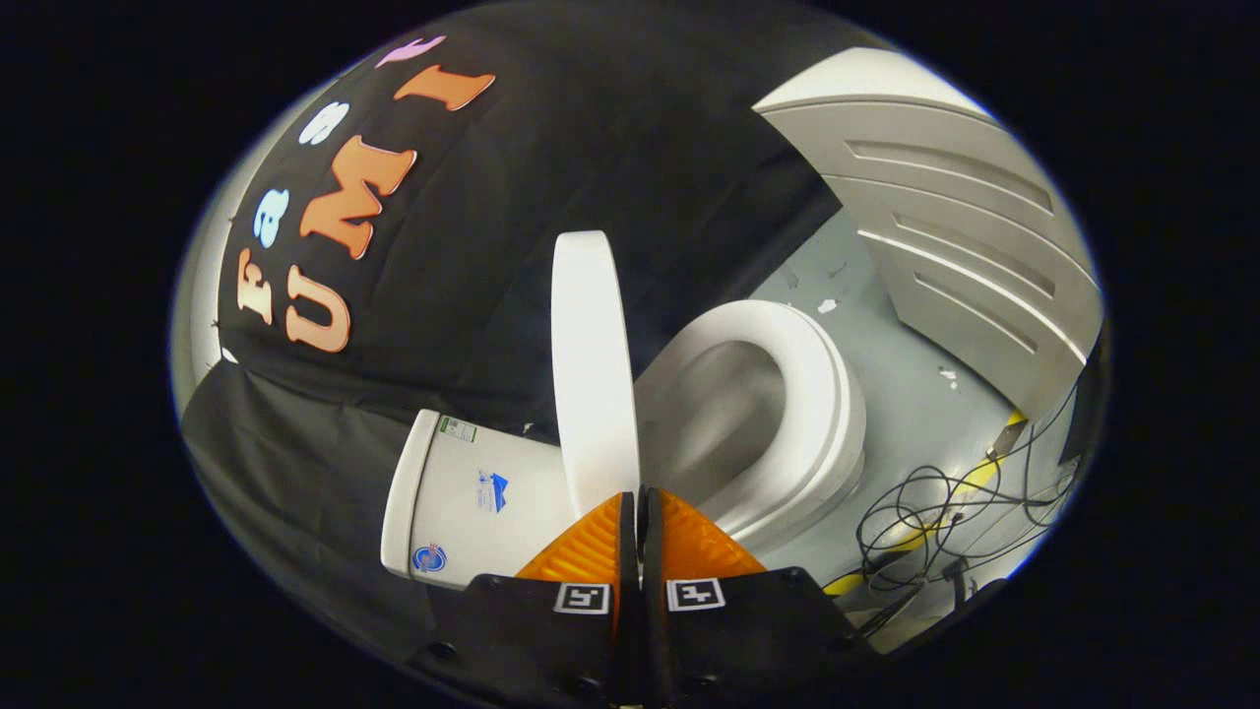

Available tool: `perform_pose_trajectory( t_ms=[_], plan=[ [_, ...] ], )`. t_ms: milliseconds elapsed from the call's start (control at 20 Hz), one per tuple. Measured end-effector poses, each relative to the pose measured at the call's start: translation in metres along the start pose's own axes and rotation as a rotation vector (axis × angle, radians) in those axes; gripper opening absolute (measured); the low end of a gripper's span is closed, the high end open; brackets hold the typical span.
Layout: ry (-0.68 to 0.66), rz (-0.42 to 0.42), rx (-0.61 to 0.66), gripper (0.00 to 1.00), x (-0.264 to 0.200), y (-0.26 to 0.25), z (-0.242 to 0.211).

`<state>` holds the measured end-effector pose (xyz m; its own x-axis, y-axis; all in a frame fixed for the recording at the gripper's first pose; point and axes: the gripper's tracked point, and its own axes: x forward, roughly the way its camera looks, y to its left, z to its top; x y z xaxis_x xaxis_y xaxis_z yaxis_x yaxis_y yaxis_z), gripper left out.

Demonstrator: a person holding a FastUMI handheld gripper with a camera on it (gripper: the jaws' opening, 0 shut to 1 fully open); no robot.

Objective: Open the toilet lid.

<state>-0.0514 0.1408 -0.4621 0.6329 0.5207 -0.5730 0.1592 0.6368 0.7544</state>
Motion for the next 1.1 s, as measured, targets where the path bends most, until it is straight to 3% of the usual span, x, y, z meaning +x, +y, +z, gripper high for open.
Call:
perform_pose_trajectory(
  t_ms=[250, 750, 1100],
  plan=[
    [-0.027, -0.056, -0.082, 0.08, -0.004, 0.025, 0.0],
    [-0.066, -0.069, -0.158, 0.08, -0.012, 0.09, -0.009],
    [-0.1, -0.111, -0.294, 0.08, -0.013, 0.133, -0.02]
  ],
)
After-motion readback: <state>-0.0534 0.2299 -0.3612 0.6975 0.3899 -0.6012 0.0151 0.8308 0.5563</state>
